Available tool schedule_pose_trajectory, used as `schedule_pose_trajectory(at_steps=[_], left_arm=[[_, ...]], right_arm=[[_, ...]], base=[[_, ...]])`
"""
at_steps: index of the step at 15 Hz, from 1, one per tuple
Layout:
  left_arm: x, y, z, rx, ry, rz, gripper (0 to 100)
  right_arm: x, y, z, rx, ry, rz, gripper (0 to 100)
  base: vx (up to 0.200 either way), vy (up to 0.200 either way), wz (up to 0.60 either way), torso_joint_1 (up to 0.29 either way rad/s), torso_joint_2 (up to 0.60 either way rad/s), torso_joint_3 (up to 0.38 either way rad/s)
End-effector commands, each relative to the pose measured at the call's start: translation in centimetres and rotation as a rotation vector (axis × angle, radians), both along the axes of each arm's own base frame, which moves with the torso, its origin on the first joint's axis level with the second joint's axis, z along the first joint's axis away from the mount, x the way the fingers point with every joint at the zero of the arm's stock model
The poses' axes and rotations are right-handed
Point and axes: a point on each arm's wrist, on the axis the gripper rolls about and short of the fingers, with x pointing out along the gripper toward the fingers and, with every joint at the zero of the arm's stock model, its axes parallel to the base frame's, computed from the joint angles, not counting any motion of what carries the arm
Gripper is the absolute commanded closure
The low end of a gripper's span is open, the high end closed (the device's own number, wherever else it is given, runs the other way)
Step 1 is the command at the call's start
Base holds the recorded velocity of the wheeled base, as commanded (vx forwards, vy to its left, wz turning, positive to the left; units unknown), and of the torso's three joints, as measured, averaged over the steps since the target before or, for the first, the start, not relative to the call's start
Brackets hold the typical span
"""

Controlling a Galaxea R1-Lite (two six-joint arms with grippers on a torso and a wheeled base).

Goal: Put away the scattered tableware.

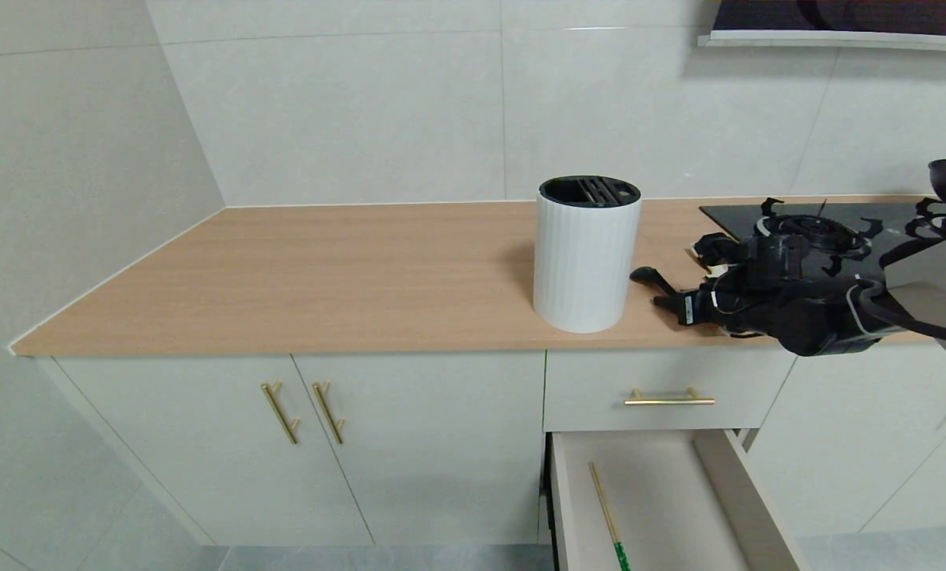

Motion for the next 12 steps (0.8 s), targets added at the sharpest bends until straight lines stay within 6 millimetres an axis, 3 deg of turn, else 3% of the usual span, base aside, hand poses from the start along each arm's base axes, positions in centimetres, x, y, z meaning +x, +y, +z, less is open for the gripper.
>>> schedule_pose_trajectory(at_steps=[1,8,11,12], left_arm=[[0.0,0.0,0.0,0.000,0.001,0.000,0],[0.0,0.0,0.0,0.000,0.001,0.000,0],[0.0,0.0,0.0,0.000,0.001,0.000,0],[0.0,0.0,0.0,0.000,0.001,0.000,0]], right_arm=[[0.0,0.0,-0.1,0.000,0.004,0.002,100],[-0.1,0.0,0.4,0.002,0.005,-0.001,100],[-2.6,0.9,4.4,0.058,0.095,-0.025,100],[-4.6,1.1,6.9,0.100,0.147,-0.065,100]], base=[[0.000,0.000,0.00,0.000,0.00,0.000],[0.000,0.000,0.00,0.000,0.00,0.000],[0.000,0.000,0.00,0.000,0.00,0.000],[0.000,0.000,0.00,0.000,0.00,0.000]])
